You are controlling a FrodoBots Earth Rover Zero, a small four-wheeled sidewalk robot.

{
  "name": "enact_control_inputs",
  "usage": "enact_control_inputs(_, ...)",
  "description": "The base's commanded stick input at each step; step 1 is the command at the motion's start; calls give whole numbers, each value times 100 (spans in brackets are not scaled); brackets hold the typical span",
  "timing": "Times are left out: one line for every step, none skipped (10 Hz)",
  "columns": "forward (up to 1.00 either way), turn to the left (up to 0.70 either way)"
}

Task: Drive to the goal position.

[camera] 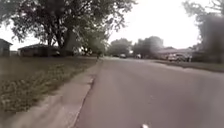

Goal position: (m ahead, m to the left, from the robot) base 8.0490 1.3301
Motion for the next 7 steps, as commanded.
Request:
enact_control_inputs(100, 1)
enact_control_inputs(100, 2)
enact_control_inputs(100, 3)
enact_control_inputs(100, 3)
enact_control_inputs(100, 3)
enact_control_inputs(100, 2)
enact_control_inputs(100, 1)
